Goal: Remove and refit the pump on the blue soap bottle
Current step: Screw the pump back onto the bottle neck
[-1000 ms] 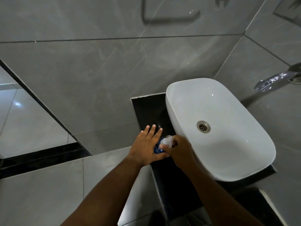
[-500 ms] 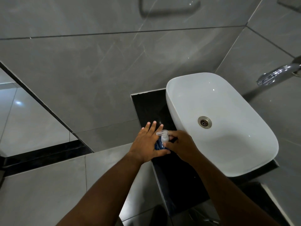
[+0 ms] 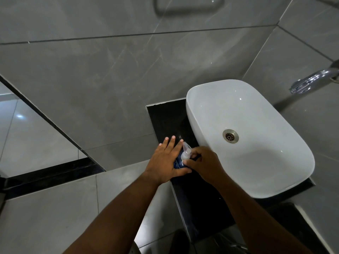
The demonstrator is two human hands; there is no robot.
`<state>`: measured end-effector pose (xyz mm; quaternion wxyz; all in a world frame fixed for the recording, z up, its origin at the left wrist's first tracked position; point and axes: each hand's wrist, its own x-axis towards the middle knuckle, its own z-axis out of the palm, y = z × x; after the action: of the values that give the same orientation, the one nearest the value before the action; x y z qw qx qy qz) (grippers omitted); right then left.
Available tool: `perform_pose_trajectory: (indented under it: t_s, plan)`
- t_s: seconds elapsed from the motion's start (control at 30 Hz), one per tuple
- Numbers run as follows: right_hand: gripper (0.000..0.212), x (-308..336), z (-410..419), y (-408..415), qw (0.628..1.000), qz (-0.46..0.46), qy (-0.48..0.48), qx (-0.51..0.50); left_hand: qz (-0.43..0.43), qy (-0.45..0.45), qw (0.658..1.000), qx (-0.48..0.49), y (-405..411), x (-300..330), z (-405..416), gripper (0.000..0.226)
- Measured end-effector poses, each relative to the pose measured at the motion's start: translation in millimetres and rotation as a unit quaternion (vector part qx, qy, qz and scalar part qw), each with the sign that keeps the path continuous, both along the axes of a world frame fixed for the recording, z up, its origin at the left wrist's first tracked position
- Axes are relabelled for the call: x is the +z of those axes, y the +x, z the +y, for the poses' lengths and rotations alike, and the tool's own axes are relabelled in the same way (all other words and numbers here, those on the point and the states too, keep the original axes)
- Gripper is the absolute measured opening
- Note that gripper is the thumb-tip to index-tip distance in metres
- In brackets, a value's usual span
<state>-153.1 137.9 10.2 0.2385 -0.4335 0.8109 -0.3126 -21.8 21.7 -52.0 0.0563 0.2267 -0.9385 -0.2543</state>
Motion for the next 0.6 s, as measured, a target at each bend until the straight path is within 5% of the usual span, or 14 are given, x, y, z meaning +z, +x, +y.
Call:
perform_pose_trajectory:
  t_s: [0.17,0.3,0.6]
  plan:
    - [0.029,-1.0,1.6,2.6,1.0,-0.002,-0.013,-0.008,-0.002,-0.004,1.0,0.0,0.0,1.5,0.3,0.101]
    - [0.015,-1.8,2.0,1.1,1.0,0.013,-0.02,-0.007,-0.006,-0.008,1.0,-0.001,-0.1,1.8,0.5,0.102]
    - [0.04,-0.1,3.4,-1.6,1.0,-0.007,-0.013,-0.015,-0.012,-0.009,1.0,-0.004,-0.3,3.2,0.6,0.102]
